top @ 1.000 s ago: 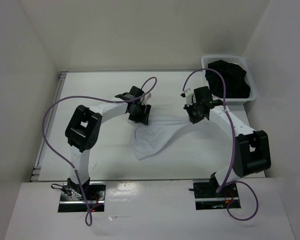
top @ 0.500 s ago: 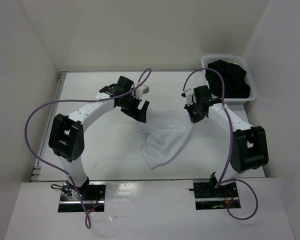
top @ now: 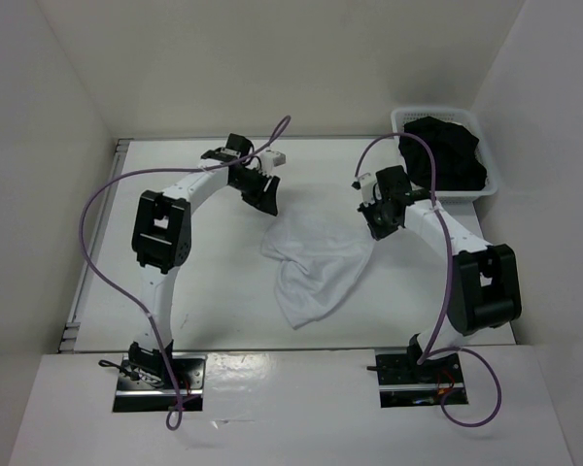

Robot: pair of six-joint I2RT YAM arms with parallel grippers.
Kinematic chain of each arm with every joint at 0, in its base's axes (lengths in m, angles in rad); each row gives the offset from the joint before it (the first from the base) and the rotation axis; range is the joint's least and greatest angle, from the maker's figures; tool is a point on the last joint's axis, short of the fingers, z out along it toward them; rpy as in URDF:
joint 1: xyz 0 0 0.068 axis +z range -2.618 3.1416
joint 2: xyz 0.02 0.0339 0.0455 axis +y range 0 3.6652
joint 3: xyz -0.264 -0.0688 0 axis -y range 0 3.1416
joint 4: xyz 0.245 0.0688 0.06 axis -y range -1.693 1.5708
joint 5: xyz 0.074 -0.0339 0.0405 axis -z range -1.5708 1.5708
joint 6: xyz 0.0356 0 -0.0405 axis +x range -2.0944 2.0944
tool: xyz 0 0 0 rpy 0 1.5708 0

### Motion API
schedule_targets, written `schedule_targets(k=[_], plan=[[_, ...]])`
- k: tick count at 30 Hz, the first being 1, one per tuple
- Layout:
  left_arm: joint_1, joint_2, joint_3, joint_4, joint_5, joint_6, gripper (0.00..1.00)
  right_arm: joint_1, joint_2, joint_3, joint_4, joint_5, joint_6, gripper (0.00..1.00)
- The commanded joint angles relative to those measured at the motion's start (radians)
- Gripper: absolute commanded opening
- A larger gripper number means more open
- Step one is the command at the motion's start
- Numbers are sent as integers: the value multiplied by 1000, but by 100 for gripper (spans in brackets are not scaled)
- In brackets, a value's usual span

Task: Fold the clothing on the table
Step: Flatten the skirt out

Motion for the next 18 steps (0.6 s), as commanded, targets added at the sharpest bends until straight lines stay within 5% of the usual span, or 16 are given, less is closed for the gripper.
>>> schedule_targets(k=[1,18], plan=[[-6,14,54,4,40,39,59,-6,-65,-13,-8,23,-13,0],[-46,72,2,110,20,-30,63,-6,-83,-24,-17,23,-13,0]])
